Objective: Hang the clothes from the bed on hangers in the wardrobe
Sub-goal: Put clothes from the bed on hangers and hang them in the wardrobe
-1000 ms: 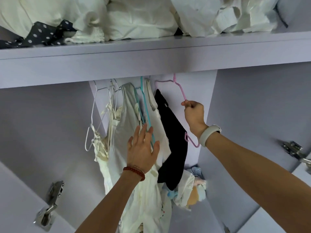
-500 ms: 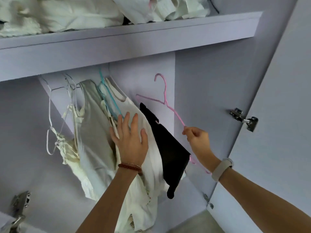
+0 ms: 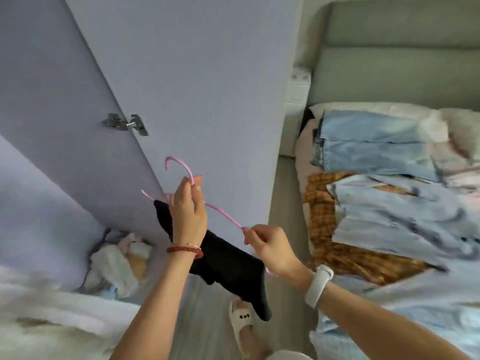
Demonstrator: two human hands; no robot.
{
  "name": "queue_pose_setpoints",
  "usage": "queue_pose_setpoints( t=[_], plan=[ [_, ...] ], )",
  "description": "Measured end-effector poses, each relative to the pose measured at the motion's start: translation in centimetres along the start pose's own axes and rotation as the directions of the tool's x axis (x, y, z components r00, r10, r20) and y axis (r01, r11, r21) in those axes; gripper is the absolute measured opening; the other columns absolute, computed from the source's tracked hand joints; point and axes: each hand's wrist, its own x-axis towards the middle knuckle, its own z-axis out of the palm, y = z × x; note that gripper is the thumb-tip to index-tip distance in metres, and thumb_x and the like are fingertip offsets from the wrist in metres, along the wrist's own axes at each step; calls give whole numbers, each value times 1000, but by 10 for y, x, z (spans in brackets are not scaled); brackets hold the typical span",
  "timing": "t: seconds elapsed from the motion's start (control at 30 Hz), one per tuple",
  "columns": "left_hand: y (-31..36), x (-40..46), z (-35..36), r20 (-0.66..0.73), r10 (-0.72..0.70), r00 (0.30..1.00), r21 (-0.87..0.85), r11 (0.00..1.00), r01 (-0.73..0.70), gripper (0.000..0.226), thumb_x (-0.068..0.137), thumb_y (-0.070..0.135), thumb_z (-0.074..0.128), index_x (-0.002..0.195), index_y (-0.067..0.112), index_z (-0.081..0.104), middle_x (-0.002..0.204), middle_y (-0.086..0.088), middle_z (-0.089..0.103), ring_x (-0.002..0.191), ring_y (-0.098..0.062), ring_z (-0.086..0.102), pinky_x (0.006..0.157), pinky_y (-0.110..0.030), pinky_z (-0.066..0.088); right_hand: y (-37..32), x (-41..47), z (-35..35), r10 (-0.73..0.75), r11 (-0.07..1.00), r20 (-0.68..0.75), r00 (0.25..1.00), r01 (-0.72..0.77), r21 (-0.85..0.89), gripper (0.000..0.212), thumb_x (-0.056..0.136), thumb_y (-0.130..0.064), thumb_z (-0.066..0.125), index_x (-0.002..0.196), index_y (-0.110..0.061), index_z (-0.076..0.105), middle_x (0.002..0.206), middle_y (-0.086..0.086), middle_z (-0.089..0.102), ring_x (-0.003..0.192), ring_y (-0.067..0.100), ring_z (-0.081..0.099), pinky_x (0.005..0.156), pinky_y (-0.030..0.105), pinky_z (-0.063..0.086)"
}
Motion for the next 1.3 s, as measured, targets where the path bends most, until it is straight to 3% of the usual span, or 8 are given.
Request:
queue_pose_setpoints(
  t=[0.13,0.43,0.67,0.83,0.97,1.03,1.17,1.3],
  plan=[
    [36,-31,69,176,-18,984,-199,979,54,16,98,14,33,88,9,46,81,-8,59,66,6,57,68,-7,40,32,-40,-59,95,995,-134,986,-95,9,40,91,-22,52,52,-24,52,42,-10,40,44,2,35,48,16,28],
    [116,-118,179,540,255,802,-311,946,-92,21,97,6,37,88,18,51,62,4,56,63,1,58,61,-3,42,83,-139,-171,-6,913,-312,950,-122,-389,27,86,-29,42,104,-20,61,94,-6,64,83,12,58,70,29,46],
    [198,-194,275,714,524,464,-483,849,-215,25,91,32,44,93,14,60,64,15,60,64,8,58,63,-2,41,121,-207,-238,18,890,-712,702,-335,-308,30,87,-36,41,90,-14,61,66,5,65,61,25,56,54,27,32],
    [216,-241,335,744,650,152,-554,728,-403,52,89,60,31,96,22,66,87,11,67,80,-3,59,80,-18,39,151,-272,-273,165,884,-787,595,-443,-150,30,86,-33,42,89,-10,61,56,-1,56,68,21,48,55,26,29],
    [211,-266,376,787,616,-6,-555,704,-443,79,83,74,15,90,17,69,90,11,66,86,-4,52,99,-32,29,167,-306,-291,268,845,-835,481,-534,-36,22,91,-28,51,87,-11,63,53,-14,44,51,15,42,54,29,32],
    [211,-279,389,772,635,-28,-592,702,-396,78,84,73,22,82,12,70,81,3,64,79,-6,53,90,-27,38,172,-313,-301,298,810,-838,457,-586,-31,18,92,-25,52,89,-12,64,54,-14,45,52,17,44,55,32,36],
    [214,-280,396,801,593,87,-563,794,-229,77,77,78,32,73,9,66,69,14,47,68,-1,48,66,-10,37,176,-305,-315,228,776,-852,471,-617,-134,29,90,-33,45,88,-12,65,54,-10,53,46,12,46,51,25,30],
    [197,-232,394,785,599,154,-540,786,-301,72,77,76,35,67,11,62,64,13,45,64,-9,46,62,-28,41,183,-263,-314,119,832,-823,556,-508,-223,30,89,-31,43,82,-10,63,58,2,61,47,24,54,45,32,39]
  ],
)
